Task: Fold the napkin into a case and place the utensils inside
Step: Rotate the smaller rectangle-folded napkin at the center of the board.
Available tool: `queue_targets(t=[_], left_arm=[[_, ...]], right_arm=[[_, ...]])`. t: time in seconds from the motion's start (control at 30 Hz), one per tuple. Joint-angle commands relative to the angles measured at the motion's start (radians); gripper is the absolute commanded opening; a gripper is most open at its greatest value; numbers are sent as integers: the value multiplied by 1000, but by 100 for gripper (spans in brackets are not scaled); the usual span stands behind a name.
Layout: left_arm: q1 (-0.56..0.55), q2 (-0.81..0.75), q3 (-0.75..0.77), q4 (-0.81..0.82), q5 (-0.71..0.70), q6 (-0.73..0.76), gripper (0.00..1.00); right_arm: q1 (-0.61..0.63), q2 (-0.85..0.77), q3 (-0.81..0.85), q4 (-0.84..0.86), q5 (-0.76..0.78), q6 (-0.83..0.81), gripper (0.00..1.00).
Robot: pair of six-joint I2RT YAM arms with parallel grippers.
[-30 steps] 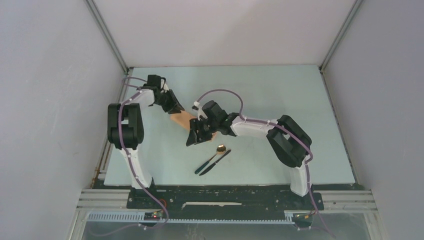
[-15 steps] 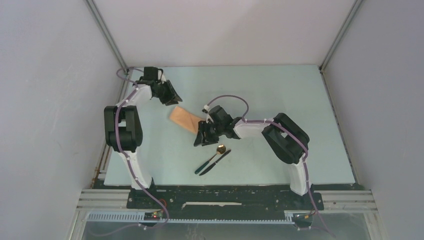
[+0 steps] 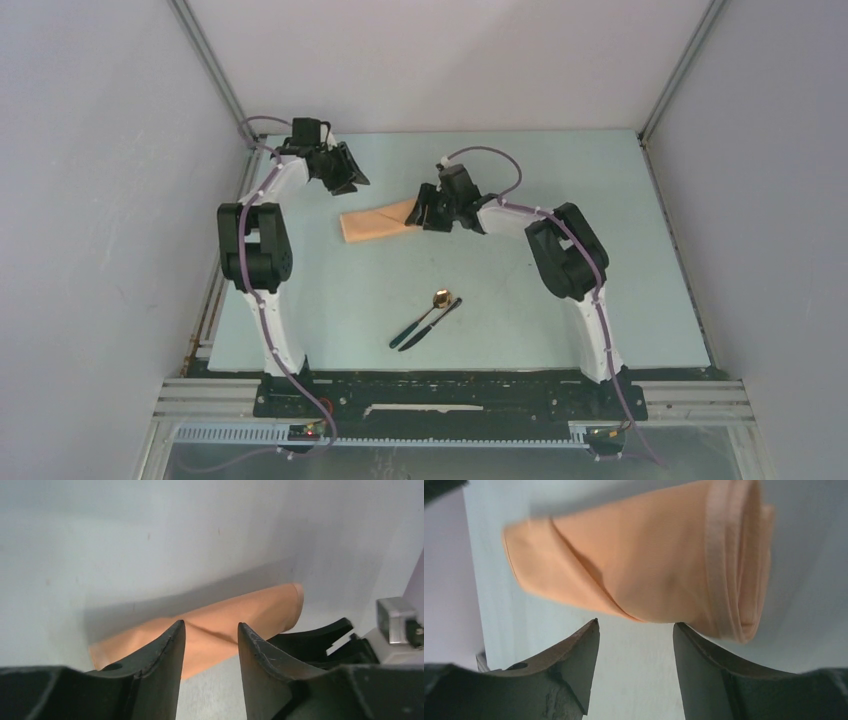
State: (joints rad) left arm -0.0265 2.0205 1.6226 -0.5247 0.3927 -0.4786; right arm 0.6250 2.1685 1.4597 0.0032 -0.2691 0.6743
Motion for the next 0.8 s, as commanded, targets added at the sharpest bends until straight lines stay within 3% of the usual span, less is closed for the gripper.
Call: queue_targets(t=[0.0, 0.07, 0.2, 0.4, 0.57, 0.77], left_arm=[[-12, 137, 201, -118, -11, 77, 55], [-11, 178, 260, -160, -5, 99, 63], [-11, 198, 289, -187, -42, 147, 64], [12, 251, 309, -255, -37, 186, 62], [52, 172, 134, -213, -35, 153, 56], [80, 48, -144, -86, 90, 61, 49]], right_arm=[[-26, 115, 230, -63, -10, -47, 65], [-28, 120, 268, -66, -18, -42, 68], [-34, 60, 216, -47, -45, 41, 70], [-5, 4, 25, 144, -74, 282, 72], [5, 98, 84, 189, -134, 368, 72], [-7, 151, 177, 118, -142, 312, 69]])
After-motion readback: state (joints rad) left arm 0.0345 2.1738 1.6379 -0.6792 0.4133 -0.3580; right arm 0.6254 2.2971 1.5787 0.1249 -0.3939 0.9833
